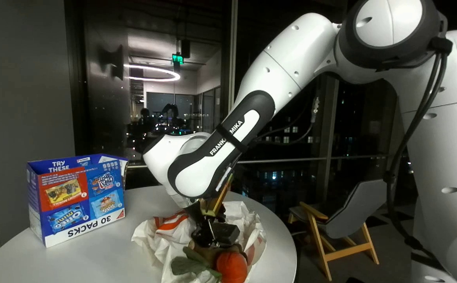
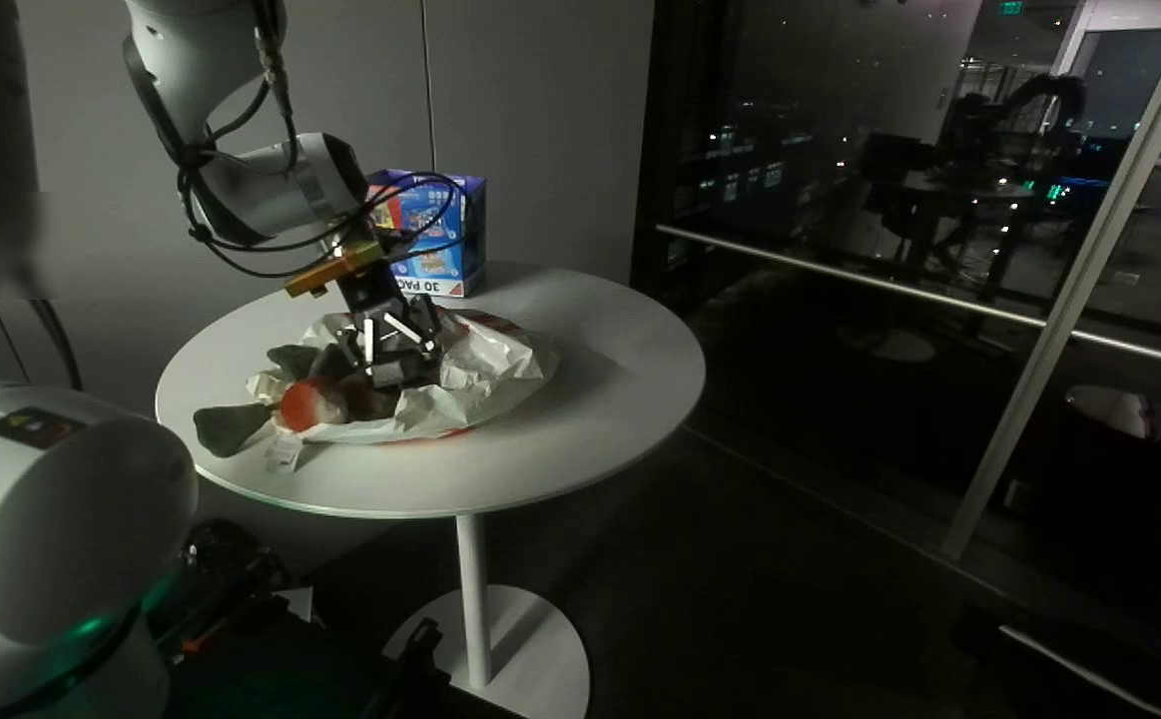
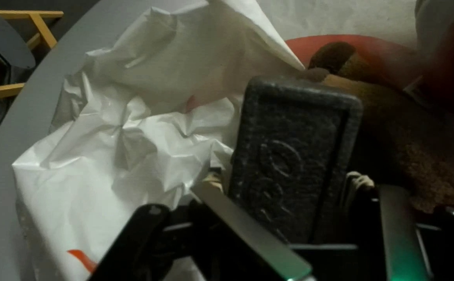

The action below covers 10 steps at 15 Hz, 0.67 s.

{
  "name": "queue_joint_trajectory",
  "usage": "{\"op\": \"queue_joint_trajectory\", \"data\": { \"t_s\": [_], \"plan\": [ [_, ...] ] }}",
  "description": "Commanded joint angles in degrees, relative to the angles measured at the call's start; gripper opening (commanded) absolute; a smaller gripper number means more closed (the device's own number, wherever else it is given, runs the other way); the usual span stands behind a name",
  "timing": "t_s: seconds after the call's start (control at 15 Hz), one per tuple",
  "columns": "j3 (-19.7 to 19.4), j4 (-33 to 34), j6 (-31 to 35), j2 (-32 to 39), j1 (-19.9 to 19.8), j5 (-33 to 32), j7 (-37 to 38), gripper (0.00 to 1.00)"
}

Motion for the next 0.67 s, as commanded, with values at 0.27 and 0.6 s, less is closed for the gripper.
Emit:
{"op": "queue_joint_trajectory", "data": {
  "t_s": [0.27, 0.6],
  "plan": [
    [0.91, 0.61, -3.82, -2.86, 3.9, 2.08, -3.81, 1.0],
    [2.31, 1.47, -8.99, -5.53, 5.13, 3.8, -6.35, 1.0]
  ]
}}
